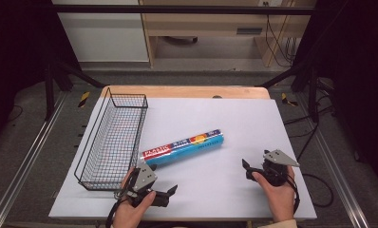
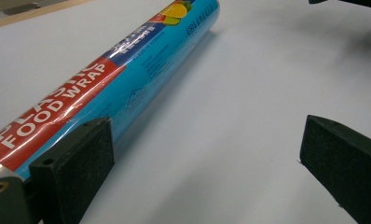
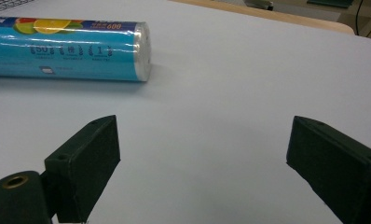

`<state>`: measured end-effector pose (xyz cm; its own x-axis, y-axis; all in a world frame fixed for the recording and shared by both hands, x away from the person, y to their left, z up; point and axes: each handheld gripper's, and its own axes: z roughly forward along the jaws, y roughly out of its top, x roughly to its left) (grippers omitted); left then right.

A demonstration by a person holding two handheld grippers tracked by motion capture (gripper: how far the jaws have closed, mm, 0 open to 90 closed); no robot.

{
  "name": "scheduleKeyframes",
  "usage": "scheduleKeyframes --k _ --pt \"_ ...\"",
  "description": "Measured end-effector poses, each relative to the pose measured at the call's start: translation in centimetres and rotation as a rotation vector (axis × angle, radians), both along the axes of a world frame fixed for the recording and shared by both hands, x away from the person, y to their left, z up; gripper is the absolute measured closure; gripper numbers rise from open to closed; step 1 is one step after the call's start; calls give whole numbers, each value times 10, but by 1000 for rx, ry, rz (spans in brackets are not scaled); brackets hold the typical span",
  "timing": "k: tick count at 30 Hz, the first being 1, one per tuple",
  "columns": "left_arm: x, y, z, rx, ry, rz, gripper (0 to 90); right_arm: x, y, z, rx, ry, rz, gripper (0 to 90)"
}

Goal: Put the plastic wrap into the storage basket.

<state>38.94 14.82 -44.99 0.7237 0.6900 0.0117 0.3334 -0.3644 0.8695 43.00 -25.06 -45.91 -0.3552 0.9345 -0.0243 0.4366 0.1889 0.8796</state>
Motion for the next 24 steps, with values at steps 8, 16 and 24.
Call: scheduleKeyframes --k 8,16,24 --pt "-2 -1 1 15 21 -20 37 -3 4 -2 -25 23 6 98" --pt "-10 -1 1 36 59 25 44 -4 5 -3 -16 37 44 98" --pt "-7 6 29 32 30 50 53 3 9 -5 -43 34 41 109"
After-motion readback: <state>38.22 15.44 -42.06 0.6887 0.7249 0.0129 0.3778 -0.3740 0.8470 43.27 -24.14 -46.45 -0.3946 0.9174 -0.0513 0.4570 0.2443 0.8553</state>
